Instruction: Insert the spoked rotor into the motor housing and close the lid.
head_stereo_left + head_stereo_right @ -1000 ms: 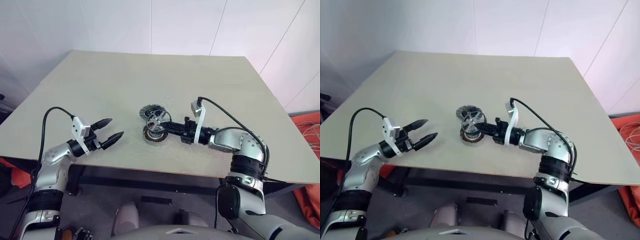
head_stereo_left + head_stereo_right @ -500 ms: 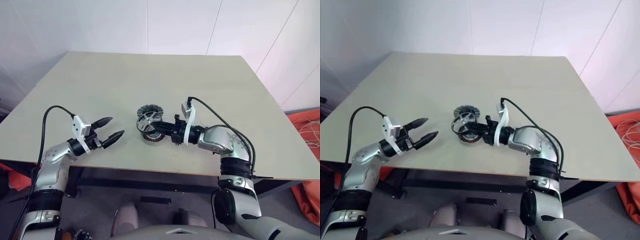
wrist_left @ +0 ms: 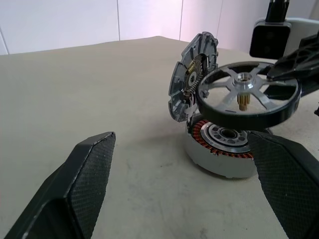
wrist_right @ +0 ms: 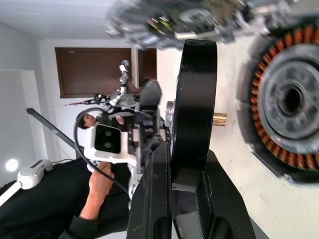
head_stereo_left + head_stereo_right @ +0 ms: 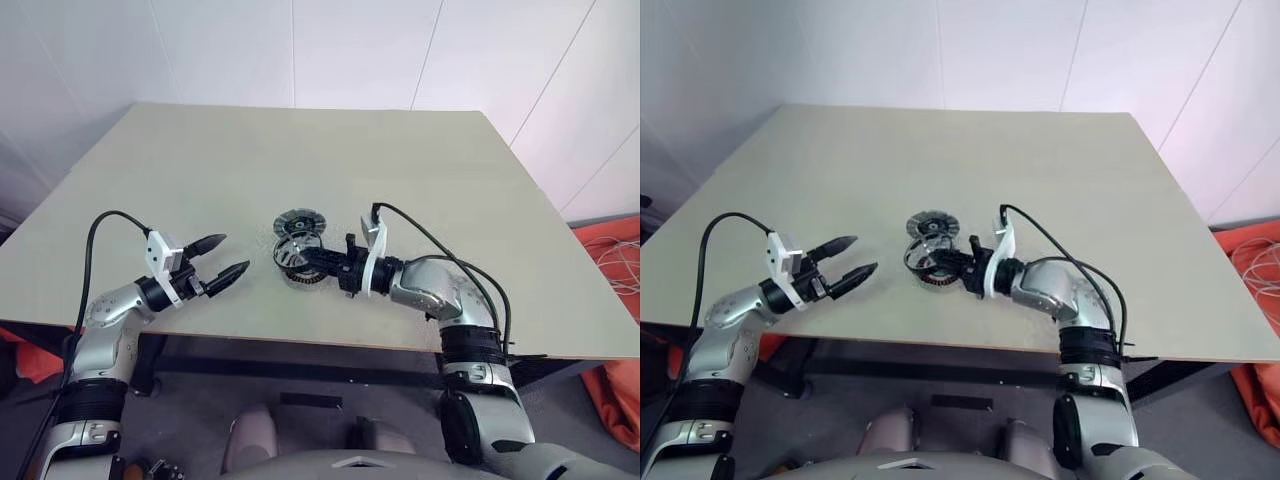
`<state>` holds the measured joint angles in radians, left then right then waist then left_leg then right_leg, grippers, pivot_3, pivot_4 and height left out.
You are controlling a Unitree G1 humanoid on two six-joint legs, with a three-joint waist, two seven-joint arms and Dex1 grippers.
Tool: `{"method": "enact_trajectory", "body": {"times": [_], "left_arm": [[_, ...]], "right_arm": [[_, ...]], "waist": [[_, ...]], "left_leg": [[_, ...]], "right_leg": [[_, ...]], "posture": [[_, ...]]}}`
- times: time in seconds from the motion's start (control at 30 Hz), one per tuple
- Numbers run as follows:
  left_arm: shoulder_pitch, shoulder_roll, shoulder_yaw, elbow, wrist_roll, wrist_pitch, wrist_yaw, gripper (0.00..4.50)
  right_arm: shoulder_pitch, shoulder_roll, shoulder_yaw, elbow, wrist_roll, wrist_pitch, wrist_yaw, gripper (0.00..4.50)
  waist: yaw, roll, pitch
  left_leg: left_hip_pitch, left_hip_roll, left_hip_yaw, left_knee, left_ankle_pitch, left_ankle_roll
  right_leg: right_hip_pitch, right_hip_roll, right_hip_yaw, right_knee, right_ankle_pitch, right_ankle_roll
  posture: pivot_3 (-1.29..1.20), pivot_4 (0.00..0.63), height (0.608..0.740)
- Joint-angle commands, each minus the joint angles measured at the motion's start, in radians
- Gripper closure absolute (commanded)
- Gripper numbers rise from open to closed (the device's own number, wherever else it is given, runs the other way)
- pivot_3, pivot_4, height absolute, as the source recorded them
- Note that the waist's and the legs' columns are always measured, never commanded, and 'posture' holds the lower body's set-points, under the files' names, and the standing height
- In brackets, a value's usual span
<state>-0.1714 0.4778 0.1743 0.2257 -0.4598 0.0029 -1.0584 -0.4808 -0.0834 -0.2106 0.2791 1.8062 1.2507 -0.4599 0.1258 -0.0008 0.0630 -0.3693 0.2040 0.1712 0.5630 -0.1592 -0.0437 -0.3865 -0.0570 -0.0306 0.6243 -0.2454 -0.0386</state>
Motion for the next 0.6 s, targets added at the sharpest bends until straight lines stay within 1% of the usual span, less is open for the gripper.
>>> {"method": "enact_trajectory", "body": {"times": [0.03,0.6], "left_arm": [[-0.013,0.012,0.014,-0.008,-0.001,-0.023,-0.003,0.0],[-0.025,0.015,0.019,0.067,0.002,-0.076,-0.032,0.0]], "right_arm": [[-0.008,-0.006,0.013,-0.015,0.025,-0.023,0.035,4.17],[-0.029,-0.01,0.022,0.053,-0.113,-0.057,0.147,4.17]], "waist": [[0.0,0.0,0.0],[0.0,-0.001,0.0]], "left_leg": [[0.0,0.0,0.0,0.0,0.0,0.0],[0.0,0.0,0.0,0.001,0.0,0.0]], "right_leg": [[0.0,0.0,0.0,0.0,0.0,0.0],[0.0,0.0,0.0,0.0,0.0,0.0]], "posture": [[0.0,0.0,0.74],[0.0,0.0,0.74]]}}
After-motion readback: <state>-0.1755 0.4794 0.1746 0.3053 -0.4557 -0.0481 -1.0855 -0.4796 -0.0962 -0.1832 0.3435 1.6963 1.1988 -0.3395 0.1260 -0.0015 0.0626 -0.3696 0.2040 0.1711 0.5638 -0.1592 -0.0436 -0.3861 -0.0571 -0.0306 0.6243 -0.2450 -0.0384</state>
